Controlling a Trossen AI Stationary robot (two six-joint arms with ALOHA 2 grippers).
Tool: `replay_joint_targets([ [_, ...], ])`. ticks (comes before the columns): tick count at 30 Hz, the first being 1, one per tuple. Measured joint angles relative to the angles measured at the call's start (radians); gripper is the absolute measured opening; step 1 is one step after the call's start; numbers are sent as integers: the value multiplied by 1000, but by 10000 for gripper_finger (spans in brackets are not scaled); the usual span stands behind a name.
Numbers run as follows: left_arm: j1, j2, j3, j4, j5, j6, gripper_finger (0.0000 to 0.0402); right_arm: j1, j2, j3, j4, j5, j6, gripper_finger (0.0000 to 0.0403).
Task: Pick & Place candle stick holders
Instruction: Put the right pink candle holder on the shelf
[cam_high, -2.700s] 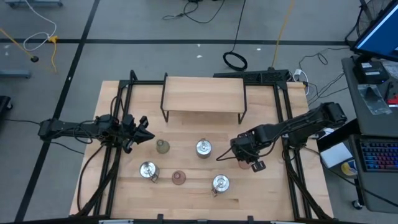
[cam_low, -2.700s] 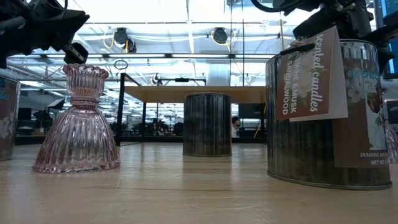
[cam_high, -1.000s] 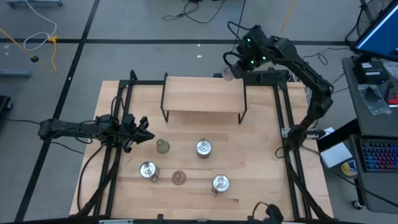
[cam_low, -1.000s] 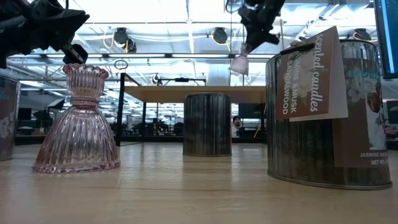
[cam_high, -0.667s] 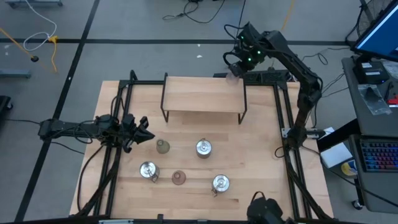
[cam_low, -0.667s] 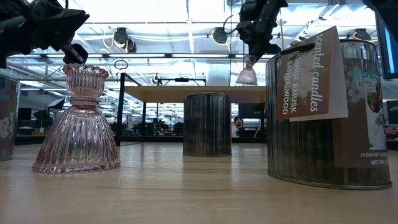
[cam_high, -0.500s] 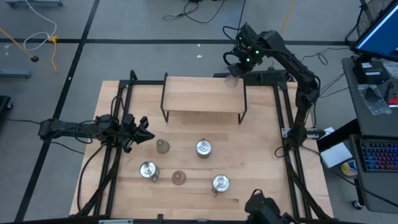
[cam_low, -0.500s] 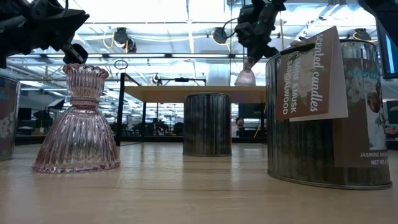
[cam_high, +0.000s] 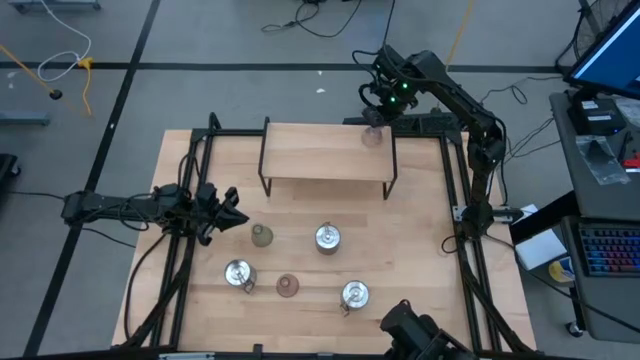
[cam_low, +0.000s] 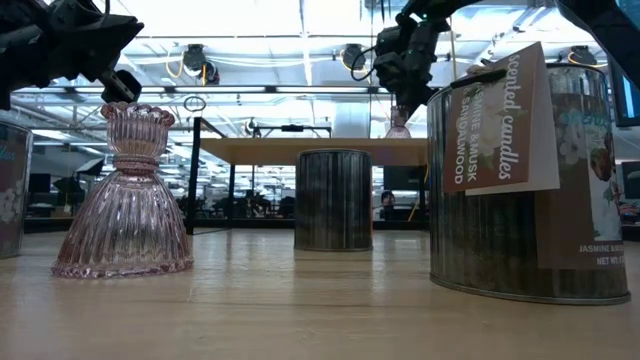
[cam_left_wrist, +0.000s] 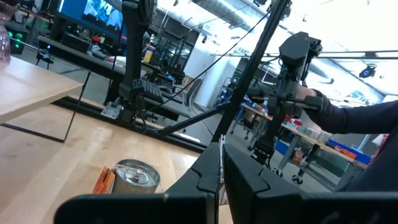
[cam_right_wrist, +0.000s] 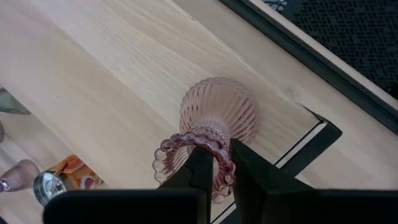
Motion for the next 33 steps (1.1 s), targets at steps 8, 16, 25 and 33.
replay_joint_targets([
  [8, 0, 0, 0, 0, 0, 0, 19, 0, 1, 0, 21, 0, 11, 25],
  [16, 0, 0, 0, 4, 0, 0, 19, 0, 1, 0, 20, 0, 29, 25],
  [25, 0, 0, 0, 5, 0, 0, 19, 1, 1, 0, -11, 0, 37, 37],
  [33, 0, 0, 0, 5, 0, -2, 19, 1, 1, 0, -1, 0, 30, 37],
])
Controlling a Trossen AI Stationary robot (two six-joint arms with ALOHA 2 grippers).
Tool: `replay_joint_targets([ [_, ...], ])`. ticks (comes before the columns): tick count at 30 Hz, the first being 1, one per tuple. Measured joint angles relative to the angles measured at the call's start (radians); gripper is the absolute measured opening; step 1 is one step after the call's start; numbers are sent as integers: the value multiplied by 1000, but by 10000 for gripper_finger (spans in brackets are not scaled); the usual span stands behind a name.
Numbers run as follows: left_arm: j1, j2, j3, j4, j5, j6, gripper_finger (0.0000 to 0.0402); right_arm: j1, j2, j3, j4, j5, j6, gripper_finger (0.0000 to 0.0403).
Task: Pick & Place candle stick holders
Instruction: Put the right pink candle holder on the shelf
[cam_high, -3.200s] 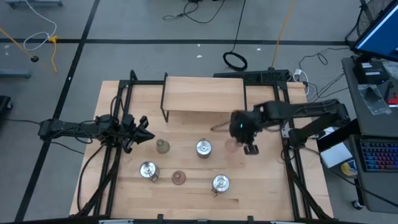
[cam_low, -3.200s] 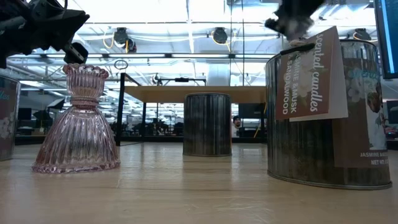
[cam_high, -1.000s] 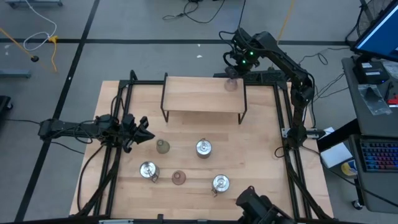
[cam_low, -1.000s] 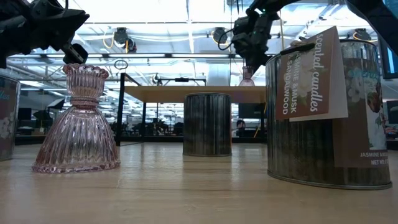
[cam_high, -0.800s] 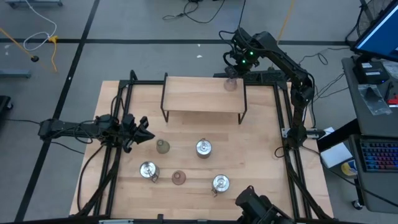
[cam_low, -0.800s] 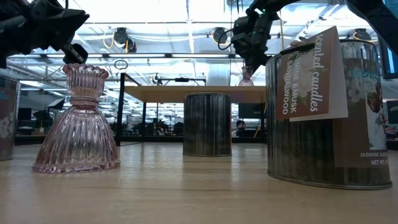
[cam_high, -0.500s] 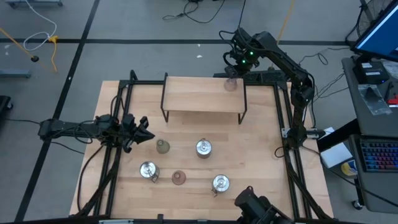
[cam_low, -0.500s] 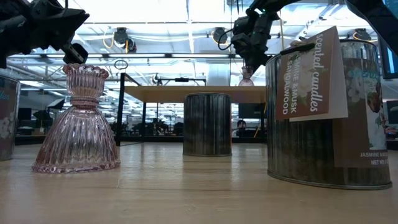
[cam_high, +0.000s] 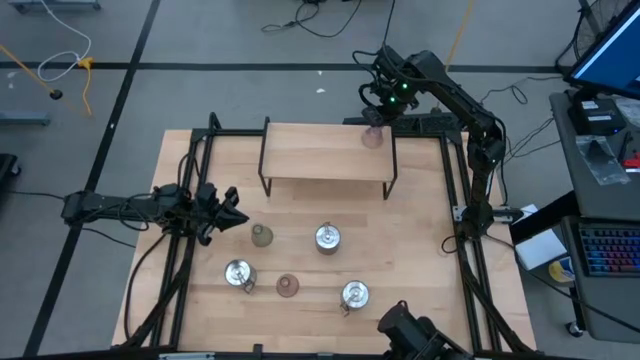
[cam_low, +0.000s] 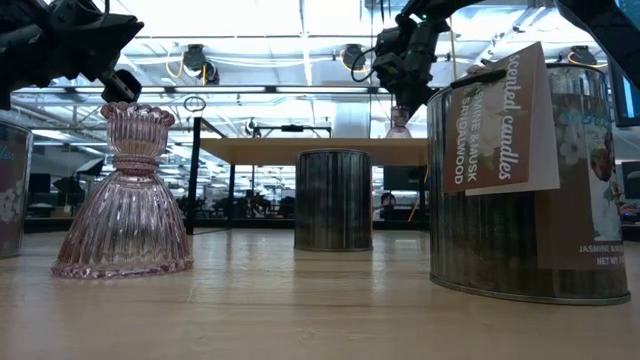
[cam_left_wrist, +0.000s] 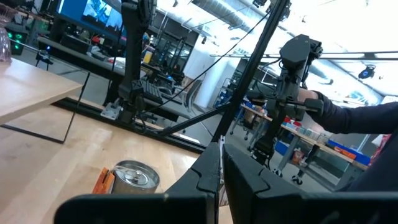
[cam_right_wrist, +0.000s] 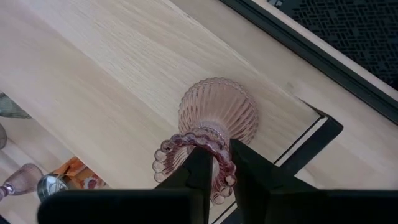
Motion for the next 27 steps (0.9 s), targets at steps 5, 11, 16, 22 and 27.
replay_joint_targets([
  [5, 0, 0, 0, 0, 0, -2, 19, 0, 0, 0, 11, 0, 0, 46],
  [11, 0, 0, 0, 0, 0, -2, 19, 0, 0, 0, 12, -19, -1, 56],
  [16, 0, 0, 0, 0, 0, 2, 19, 0, 0, 0, 12, -51, 0, 63],
  [22, 0, 0, 0, 0, 0, 2, 19, 0, 0, 0, 14, -52, 0, 63],
  [27, 0, 0, 0, 0, 0, 2, 19, 0, 0, 0, 16, -51, 0, 63],
])
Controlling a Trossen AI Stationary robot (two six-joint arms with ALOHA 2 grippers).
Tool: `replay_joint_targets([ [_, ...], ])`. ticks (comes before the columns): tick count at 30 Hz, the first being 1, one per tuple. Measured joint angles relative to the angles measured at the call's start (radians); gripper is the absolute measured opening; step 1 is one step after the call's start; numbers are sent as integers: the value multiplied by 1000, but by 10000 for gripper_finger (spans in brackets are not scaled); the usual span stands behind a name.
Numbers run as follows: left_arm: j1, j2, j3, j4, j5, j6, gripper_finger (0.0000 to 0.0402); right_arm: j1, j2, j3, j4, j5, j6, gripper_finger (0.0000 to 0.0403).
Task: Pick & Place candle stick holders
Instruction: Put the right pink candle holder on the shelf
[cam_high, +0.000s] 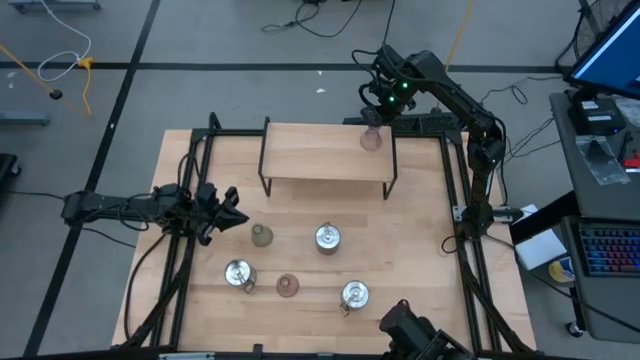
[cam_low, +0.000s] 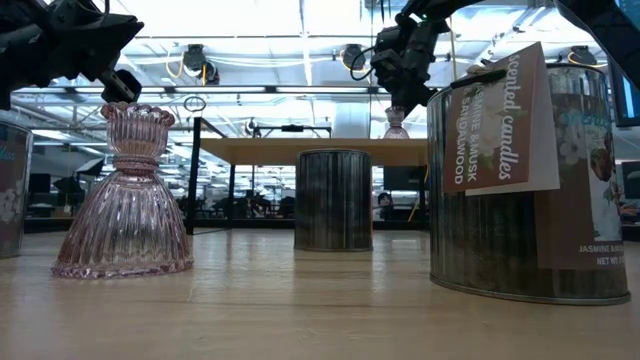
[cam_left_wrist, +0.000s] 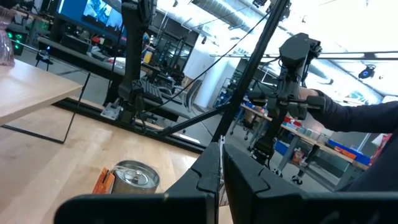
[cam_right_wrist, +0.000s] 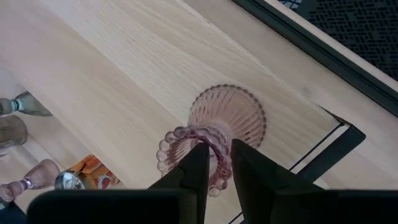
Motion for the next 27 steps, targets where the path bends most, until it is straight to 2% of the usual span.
replay_joint_targets([
  [16, 0, 0, 0, 0, 0, 0, 19, 0, 0, 0, 34, -2, 25, 64],
  [27, 0, 0, 0, 0, 0, 0, 19, 0, 0, 0, 22, -53, 26, 64],
])
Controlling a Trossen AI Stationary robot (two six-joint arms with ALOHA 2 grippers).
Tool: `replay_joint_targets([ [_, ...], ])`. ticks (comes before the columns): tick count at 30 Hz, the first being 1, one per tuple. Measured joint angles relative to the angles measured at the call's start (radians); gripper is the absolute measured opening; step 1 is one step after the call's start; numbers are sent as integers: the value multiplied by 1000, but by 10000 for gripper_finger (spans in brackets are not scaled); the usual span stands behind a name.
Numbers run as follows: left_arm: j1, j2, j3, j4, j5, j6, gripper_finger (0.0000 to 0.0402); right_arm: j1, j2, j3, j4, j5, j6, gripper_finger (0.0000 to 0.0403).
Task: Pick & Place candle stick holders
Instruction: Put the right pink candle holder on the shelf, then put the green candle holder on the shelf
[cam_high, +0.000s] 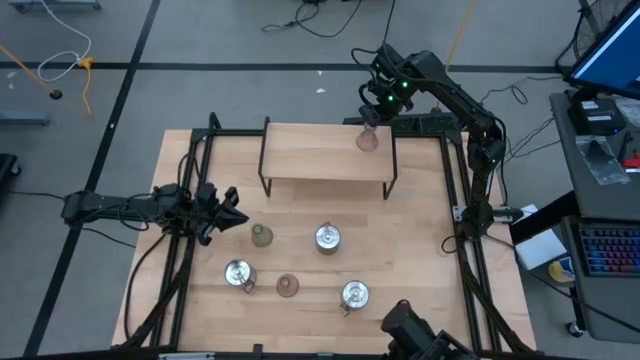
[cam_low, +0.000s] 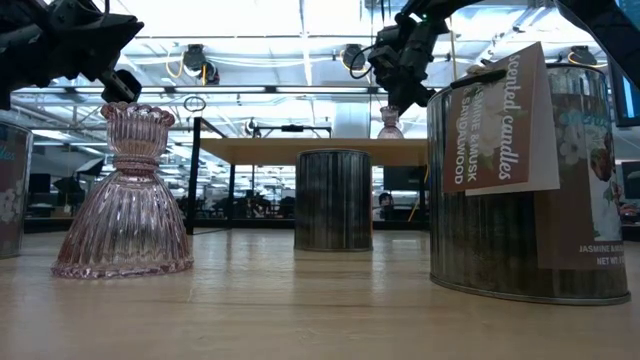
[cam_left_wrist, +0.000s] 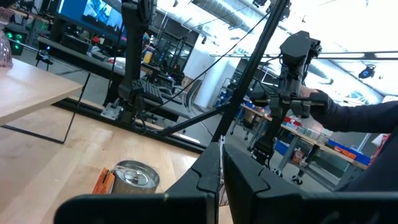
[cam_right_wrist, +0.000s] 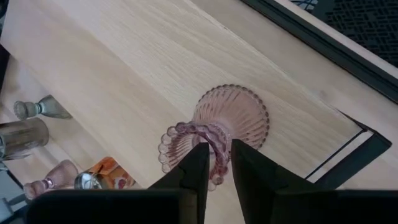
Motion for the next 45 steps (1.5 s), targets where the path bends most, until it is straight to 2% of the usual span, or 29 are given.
replay_joint_targets([
  [11, 0, 0, 0, 0, 0, 0, 19, 0, -45, 0, 1, 2, 2, 64],
  [19, 0, 0, 0, 0, 0, -2, 19, 13, -131, -1, -5, -23, 22, 64],
  [31, 0, 0, 0, 8, 0, -52, 19, 192, -315, -1, -122, -22, -131, 64],
  [38, 0, 0, 0, 8, 0, -53, 19, 265, -425, -1, -131, -19, -179, 63],
  [45, 0, 0, 0, 32, 0, -56, 19, 311, -540, -1, -130, -19, -229, 38],
])
